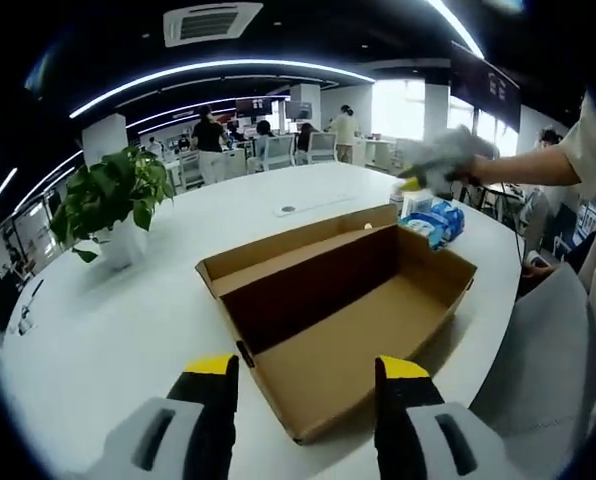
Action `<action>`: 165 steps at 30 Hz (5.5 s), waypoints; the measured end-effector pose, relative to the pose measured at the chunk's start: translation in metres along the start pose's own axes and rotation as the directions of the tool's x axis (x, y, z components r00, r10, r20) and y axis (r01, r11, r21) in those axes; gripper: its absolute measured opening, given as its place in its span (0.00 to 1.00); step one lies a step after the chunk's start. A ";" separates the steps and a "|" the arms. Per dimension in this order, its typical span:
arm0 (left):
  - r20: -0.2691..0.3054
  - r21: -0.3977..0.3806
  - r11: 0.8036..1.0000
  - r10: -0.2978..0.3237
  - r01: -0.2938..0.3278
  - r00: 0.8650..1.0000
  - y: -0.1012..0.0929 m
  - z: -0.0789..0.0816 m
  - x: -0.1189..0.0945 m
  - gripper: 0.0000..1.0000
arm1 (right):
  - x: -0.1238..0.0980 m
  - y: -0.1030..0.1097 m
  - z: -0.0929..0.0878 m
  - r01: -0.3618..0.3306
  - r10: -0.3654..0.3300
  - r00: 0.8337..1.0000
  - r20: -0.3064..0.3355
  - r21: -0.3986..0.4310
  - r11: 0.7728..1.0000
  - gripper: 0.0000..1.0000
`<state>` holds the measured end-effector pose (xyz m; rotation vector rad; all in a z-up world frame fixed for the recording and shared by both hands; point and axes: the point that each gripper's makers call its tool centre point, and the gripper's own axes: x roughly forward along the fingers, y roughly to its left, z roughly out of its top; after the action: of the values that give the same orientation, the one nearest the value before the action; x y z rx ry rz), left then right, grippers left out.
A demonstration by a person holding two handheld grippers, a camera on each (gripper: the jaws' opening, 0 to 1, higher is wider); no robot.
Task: Operate the shoe box by opening the lid, removing the specified soft item, and placing it in the target area until the item is outside and the box remains undamaged.
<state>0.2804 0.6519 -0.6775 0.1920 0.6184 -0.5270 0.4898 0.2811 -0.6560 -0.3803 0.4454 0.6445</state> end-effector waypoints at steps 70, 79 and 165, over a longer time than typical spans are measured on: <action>-0.149 -0.398 0.904 0.100 -0.153 0.984 0.015 -0.043 -0.003 0.07 | 0.100 0.102 -0.017 0.014 0.337 0.812 -0.477 0.592 0.806 0.14; -0.162 -0.379 0.914 0.088 -0.144 0.983 0.014 -0.043 -0.003 0.07 | 0.101 0.105 -0.014 0.007 0.321 0.812 -0.487 0.557 0.830 0.05; -0.108 -0.388 0.913 0.089 -0.124 0.990 0.010 -0.040 -0.002 0.08 | -0.036 0.147 0.065 -0.049 0.071 0.994 -0.080 0.258 0.965 0.02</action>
<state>0.2643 0.6744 -0.7077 -0.1343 0.7832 -0.2798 0.3872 0.4027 -0.6128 -0.1499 0.6192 0.6216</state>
